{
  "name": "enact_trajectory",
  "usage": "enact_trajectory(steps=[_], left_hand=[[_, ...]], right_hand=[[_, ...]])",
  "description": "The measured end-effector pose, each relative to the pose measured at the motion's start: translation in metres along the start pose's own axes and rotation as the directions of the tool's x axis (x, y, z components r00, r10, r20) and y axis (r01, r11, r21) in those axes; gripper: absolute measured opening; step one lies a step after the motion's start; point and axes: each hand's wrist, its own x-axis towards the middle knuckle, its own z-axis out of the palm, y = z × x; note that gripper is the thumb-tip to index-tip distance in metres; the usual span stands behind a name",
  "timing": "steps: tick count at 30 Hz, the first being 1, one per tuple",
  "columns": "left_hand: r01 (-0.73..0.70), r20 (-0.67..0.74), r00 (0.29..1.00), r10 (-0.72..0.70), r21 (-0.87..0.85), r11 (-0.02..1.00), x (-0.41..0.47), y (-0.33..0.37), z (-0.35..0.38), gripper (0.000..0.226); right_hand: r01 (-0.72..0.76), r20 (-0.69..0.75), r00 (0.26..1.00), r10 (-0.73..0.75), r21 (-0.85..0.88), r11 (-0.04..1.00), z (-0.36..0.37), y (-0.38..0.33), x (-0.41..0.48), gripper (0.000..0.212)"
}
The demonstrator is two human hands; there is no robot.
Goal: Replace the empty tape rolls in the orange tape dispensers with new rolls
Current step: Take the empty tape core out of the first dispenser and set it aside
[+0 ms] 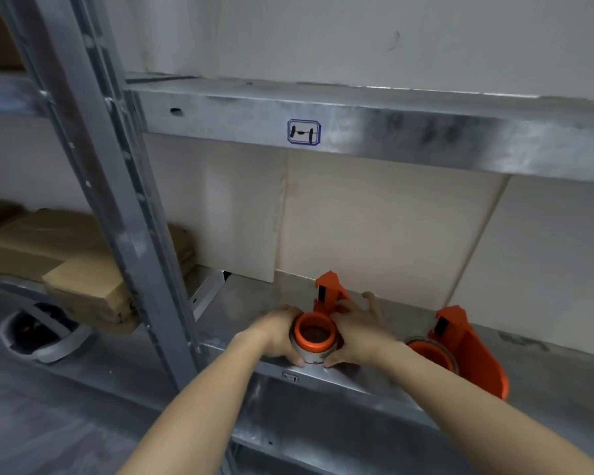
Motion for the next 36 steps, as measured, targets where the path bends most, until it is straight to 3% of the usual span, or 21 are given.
enact_trajectory(steps=[9, 12, 15, 20, 30, 36], left_hand=[[-0.013, -0.113, 0.994, -0.001, -0.126, 0.992, -0.012, 0.0, -0.038, 0.086], [-0.038, -0.15, 0.989, 0.01, -0.183, 0.982, -0.021, 0.001, -0.059, 0.091], [-0.058, -0.171, 0.985, 0.032, -0.152, 0.987, -0.03, 0.006, -0.075, 0.093], [-0.15, -0.156, 0.98, 0.127, -0.146, 0.978, -0.037, 0.035, -0.085, 0.088], [-0.36, -0.07, 0.933, 0.354, -0.121, 0.925, -0.026, 0.175, -0.046, 0.084], [-0.473, -0.007, 0.879, 0.478, -0.152, 0.868, -0.016, 0.316, 0.016, 0.084]], right_hand=[[-0.037, -0.107, 0.991, 0.076, 0.323, 0.946, -0.02, -0.003, 0.002, 0.075], [-0.031, -0.159, 0.982, 0.097, 0.373, 0.927, -0.033, -0.008, 0.002, 0.083], [-0.002, -0.2, 0.975, 0.094, 0.417, 0.909, -0.051, -0.015, -0.005, 0.076], [-0.041, -0.224, 0.965, 0.133, 0.373, 0.927, -0.075, -0.01, -0.035, 0.078], [-0.172, -0.251, 0.908, 0.336, 0.507, 0.845, -0.105, 0.073, -0.169, 0.077], [-0.3, -0.244, 0.852, 0.464, 0.498, 0.814, -0.117, 0.165, -0.288, 0.084]])
